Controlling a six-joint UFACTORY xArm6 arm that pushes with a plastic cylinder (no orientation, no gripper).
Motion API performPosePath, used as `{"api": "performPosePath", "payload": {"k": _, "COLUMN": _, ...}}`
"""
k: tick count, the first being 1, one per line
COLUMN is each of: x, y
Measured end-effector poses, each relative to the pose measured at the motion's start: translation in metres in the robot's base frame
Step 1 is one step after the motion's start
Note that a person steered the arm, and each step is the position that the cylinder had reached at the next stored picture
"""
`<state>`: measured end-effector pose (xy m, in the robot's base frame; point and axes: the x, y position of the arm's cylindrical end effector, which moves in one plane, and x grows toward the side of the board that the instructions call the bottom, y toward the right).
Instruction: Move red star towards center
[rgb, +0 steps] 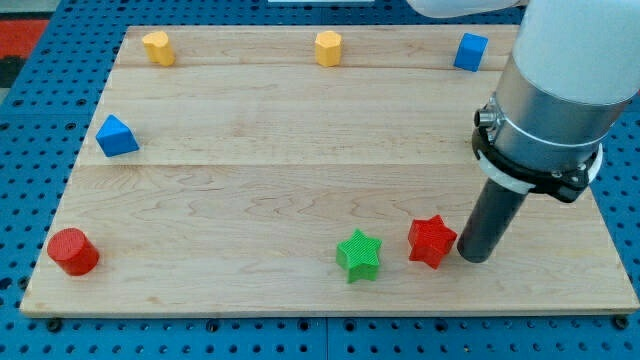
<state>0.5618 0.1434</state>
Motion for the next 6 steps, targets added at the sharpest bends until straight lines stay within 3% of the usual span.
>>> {"api": "performPosePath", "payload": {"k": 2, "x": 0.003, "y": -0.028}}
{"api": "performPosePath", "payload": {"k": 4, "x": -0.024, "y": -0.065}}
{"api": "performPosePath", "payload": {"k": 5, "x": -0.033, "y": -0.019}}
{"api": "performPosePath", "payload": {"k": 6, "x": -0.048, "y": -0.024}}
